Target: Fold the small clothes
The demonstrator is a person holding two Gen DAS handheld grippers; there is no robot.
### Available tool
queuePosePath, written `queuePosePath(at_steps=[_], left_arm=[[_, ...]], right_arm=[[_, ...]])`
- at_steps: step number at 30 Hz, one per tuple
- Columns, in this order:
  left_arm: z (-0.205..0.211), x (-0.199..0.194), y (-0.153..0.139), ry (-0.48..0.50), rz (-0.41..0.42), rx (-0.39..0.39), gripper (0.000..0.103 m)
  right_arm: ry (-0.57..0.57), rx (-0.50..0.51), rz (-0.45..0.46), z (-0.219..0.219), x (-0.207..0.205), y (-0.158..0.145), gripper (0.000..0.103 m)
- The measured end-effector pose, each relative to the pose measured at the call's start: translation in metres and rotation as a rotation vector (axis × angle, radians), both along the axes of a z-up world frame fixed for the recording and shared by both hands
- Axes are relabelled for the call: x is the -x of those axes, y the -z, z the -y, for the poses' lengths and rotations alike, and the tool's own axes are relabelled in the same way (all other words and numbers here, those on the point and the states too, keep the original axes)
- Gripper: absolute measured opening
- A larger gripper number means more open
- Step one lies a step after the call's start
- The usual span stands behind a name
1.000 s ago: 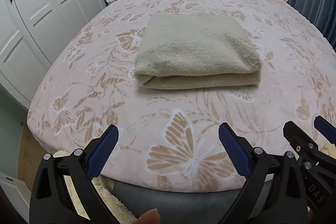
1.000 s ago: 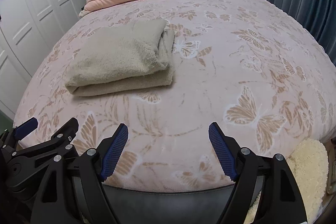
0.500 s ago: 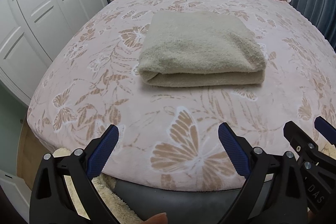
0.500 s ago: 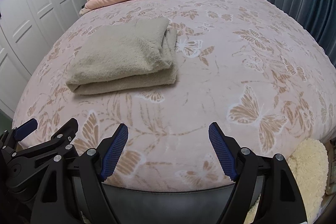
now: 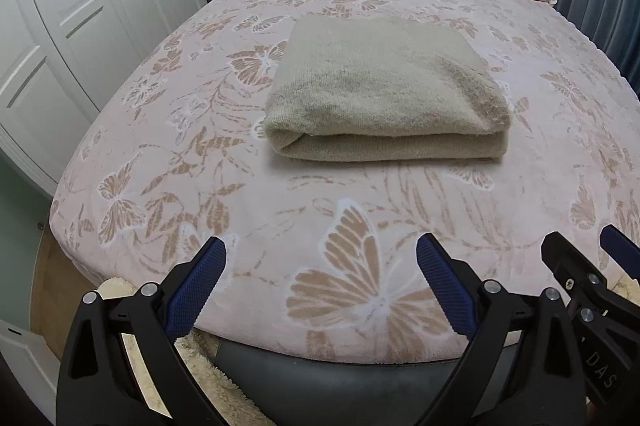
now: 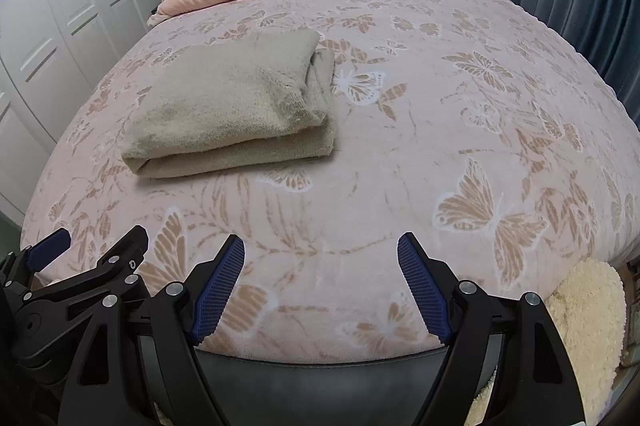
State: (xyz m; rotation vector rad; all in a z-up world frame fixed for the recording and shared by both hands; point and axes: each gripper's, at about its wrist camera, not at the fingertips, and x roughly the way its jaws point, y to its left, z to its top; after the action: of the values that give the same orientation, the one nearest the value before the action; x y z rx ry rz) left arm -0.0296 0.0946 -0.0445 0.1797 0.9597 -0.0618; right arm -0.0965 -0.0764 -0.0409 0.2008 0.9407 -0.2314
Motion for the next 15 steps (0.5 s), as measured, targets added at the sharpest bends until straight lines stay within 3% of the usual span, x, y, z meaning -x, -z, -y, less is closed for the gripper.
queuePosePath(at_steps=[15], left_arm=[[-0.0009,0.0001,0.0004,-0.017,-0.001,-0.001,0.093]], right_arm=[[0.004,0.005,-0.003,-0.0032,0.001,0.0027,0.077]])
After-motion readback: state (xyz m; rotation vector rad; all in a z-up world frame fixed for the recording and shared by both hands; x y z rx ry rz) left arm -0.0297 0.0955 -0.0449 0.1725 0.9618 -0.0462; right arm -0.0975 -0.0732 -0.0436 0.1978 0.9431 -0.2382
